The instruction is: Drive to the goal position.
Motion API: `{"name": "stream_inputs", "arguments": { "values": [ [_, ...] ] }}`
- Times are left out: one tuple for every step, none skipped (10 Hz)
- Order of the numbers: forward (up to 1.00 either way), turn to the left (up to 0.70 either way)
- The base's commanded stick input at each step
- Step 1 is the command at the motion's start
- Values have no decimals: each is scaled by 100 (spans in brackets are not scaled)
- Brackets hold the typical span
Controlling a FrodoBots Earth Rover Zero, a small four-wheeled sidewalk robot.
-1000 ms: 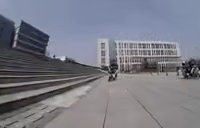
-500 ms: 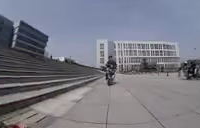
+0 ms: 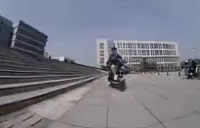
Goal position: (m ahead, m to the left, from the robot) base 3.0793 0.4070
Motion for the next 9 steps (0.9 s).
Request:
{"name": "stream_inputs", "arguments": {
  "values": [
    [0,0],
    [0,0],
    [0,0],
    [0,0],
    [0,0],
    [0,0],
    [0,0],
    [1,0],
    [19,0]
  ]
}}
